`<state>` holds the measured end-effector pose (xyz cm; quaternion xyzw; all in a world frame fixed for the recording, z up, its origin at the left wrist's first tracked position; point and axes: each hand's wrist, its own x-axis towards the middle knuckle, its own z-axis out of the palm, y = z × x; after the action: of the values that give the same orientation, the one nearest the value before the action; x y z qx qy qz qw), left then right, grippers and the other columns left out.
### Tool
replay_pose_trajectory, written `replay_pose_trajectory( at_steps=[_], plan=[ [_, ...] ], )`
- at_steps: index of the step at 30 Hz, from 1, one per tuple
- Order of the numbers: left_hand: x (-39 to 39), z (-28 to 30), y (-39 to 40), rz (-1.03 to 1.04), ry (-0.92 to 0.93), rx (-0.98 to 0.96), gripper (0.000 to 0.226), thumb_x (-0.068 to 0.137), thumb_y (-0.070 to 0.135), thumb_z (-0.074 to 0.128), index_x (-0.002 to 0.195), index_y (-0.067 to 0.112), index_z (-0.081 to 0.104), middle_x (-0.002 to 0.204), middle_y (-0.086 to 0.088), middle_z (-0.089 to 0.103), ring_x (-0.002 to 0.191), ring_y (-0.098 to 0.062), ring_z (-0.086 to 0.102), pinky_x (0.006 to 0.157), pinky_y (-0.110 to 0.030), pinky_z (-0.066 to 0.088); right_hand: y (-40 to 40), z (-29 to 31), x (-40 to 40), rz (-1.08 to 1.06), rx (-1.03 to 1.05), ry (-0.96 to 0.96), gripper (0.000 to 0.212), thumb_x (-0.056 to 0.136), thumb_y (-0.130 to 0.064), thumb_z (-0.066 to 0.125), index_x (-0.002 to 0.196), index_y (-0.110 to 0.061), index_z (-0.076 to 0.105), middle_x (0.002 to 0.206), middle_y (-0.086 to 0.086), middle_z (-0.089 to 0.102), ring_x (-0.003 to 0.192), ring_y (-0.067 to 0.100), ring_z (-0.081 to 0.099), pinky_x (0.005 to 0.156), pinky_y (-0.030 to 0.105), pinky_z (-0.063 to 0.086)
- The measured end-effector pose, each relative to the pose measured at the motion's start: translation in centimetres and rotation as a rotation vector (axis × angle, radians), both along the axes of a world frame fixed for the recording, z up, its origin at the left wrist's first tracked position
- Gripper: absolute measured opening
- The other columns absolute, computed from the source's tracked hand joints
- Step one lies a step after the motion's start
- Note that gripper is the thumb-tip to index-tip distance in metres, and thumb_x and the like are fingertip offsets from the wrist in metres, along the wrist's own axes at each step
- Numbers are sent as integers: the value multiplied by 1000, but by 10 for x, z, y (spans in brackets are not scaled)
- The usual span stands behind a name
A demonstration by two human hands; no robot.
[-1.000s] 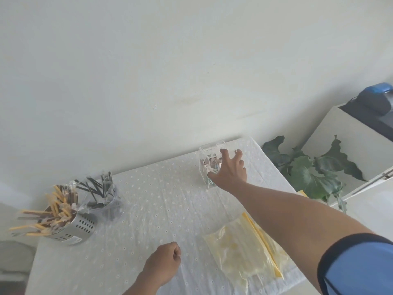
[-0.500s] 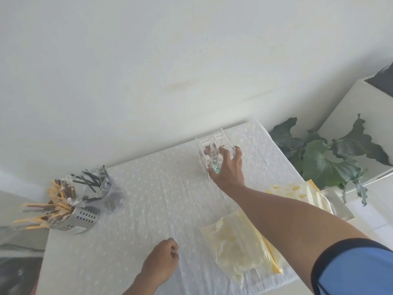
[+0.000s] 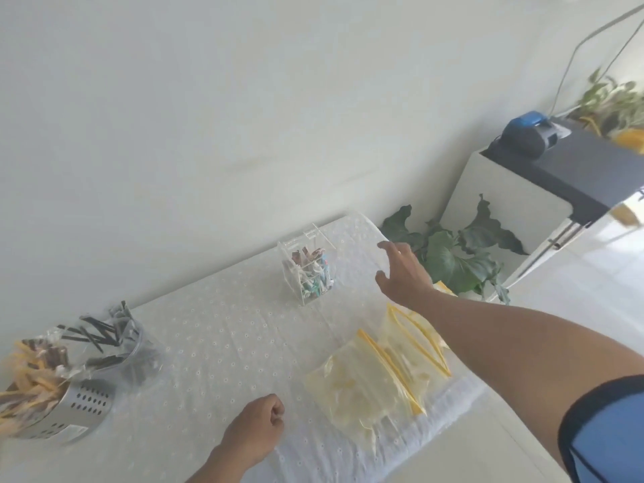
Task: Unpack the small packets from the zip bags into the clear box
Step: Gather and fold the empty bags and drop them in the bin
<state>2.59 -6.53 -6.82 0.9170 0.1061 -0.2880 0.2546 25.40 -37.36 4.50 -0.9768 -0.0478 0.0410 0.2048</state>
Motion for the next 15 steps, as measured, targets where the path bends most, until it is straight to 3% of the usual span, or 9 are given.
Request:
replay_pose_trajectory(
  at_steps=[4, 10, 15],
  plan=[
    [3, 3, 23, -88, 34, 55, 14, 89, 28, 46, 94, 31, 59, 99, 12, 63, 90, -9, 65, 85, -31, 56, -63, 30, -23, -232, -73, 103, 52, 93, -27, 56, 144, -26, 44, 148, 9, 38, 122, 32, 53, 90, 45, 55],
    [30, 24, 3, -249, 33, 72, 13, 94, 33, 46, 103, 28, 53, 100, 8, 60, 80, -13, 58, 68, -28, 43, -118, 38, -93, -457, -37, 195, 59, 88, -22, 47, 147, -27, 46, 148, 13, 40, 125, 39, 53, 101, 50, 53],
    [42, 42, -50, -109, 29, 1, 34, 88, 55, 52, 104, 24, 53, 99, 5, 60, 83, -15, 60, 68, -31, 44, -143, 32, -126, -483, -14, 270, 41, 99, -24, 46, 138, -26, 57, 143, 17, 42, 113, 38, 60, 92, 41, 54]
  ],
)
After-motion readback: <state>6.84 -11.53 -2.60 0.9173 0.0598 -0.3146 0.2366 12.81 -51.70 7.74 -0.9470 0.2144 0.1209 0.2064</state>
